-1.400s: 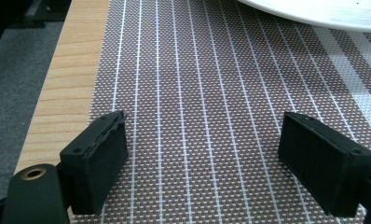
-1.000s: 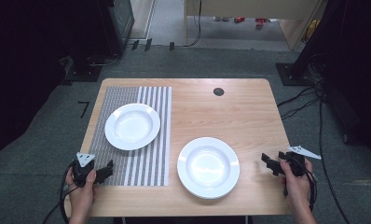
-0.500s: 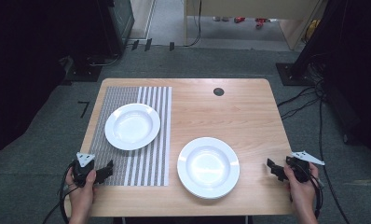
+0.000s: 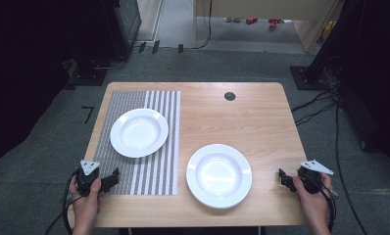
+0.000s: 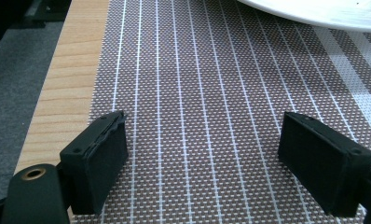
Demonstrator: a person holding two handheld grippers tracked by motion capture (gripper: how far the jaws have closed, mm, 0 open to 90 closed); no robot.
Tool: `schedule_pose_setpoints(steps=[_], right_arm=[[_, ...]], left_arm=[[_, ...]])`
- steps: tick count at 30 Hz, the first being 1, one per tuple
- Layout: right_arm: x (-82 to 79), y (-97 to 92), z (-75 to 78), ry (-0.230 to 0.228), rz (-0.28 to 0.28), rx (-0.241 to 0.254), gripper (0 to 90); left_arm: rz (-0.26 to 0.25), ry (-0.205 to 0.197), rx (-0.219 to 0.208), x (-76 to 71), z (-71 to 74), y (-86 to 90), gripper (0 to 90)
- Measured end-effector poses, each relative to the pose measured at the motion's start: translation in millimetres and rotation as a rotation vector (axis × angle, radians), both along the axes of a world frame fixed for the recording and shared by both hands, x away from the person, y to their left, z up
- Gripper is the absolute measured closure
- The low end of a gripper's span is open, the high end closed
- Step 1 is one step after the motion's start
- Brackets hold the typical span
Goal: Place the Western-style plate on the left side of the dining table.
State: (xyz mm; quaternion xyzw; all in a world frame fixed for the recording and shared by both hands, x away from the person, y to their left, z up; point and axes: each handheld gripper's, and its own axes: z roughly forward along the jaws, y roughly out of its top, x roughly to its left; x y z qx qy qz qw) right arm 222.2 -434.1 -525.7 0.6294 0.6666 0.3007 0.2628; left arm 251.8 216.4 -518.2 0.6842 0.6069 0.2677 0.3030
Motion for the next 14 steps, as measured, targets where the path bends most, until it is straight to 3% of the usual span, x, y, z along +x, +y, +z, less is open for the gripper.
schedule_pose_setpoints(steps=[14], right_arm=[[0.4, 0.0, -0.1, 0.003, 0.002, -0.001, 11.1]], left_arm=[[0.000, 0.000, 0.000, 0.0, 0.0, 0.0, 15.8]])
